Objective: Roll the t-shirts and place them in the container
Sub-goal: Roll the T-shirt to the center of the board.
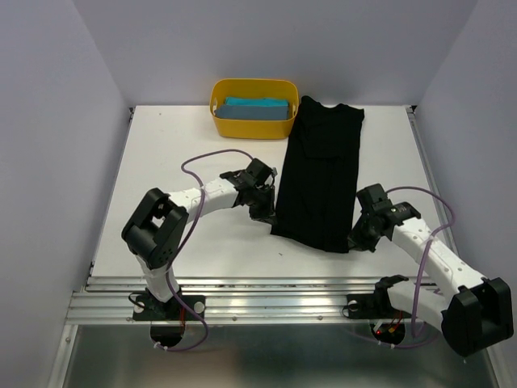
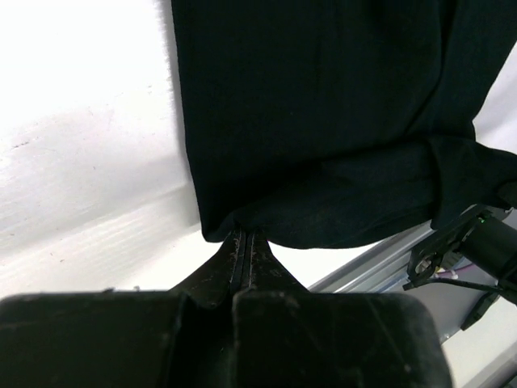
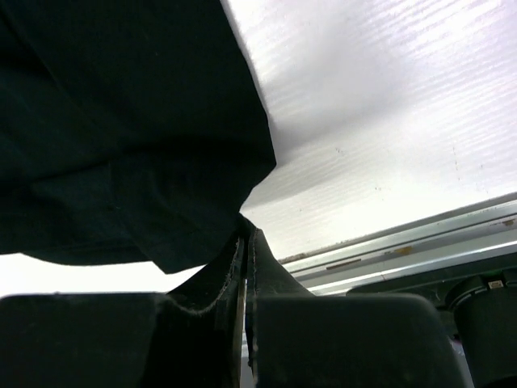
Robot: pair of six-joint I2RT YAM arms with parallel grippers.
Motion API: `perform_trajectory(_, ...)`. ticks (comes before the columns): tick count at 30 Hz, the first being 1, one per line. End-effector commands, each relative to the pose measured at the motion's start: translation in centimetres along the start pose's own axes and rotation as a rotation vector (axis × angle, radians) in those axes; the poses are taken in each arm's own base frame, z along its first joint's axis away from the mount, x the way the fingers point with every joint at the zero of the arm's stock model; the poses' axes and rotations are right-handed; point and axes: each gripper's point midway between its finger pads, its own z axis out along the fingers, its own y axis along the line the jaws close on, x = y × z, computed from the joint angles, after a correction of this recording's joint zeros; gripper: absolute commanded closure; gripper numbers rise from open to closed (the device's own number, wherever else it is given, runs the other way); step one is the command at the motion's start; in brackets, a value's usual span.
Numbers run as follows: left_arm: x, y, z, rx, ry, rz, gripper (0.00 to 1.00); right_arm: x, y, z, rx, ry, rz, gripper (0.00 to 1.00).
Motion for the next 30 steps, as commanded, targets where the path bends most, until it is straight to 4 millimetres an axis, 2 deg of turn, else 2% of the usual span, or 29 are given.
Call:
perform_trajectory(1, -2.5, -1.4, -0.8, 0.022, -0.071, 0.017, 1.0, -2.6, 1.6, -0.4, -0.039, -0.1, 0.032, 0.99)
perform_trajectory(15, -2.8, 0.3, 0.5, -0.02, -0.08, -0.01, 1.0, -4.3, 1.8, 1.1, 0.013, -0.152, 0.013, 0.99)
perform_trajectory(24, -4.0, 0.6, 0.9, -0.046, -0.112, 0.015, 0.99, -5.9, 2.4, 1.8, 0.02, -0.21, 0.023, 0.96)
perform_trajectory(26, -3.8, 0.8, 1.3, -0.052, -0.099, 0.019, 0.94, -6.4, 2.9, 1.7, 0.015, -0.223, 0.025, 0.94)
perform_trajectory(27, -4.0, 0.7, 1.3, -0.053, -0.1, 0.022, 0.91, -6.6, 3.2, 1.6, 0.01, -0.227, 0.026, 0.9)
perform_trajectory(29, -4.0, 0.9, 1.3, -0.068, -0.098, 0.021, 0.81, -6.8, 3.6, 1.4, -0.002, -0.229, 0.027, 0.81)
perform_trajectory(30, -4.2, 0.9, 1.1, -0.071, -0.106, 0.02, 0.7, -7.0, 3.8, 1.0, -0.014, -0.236, 0.03, 0.78)
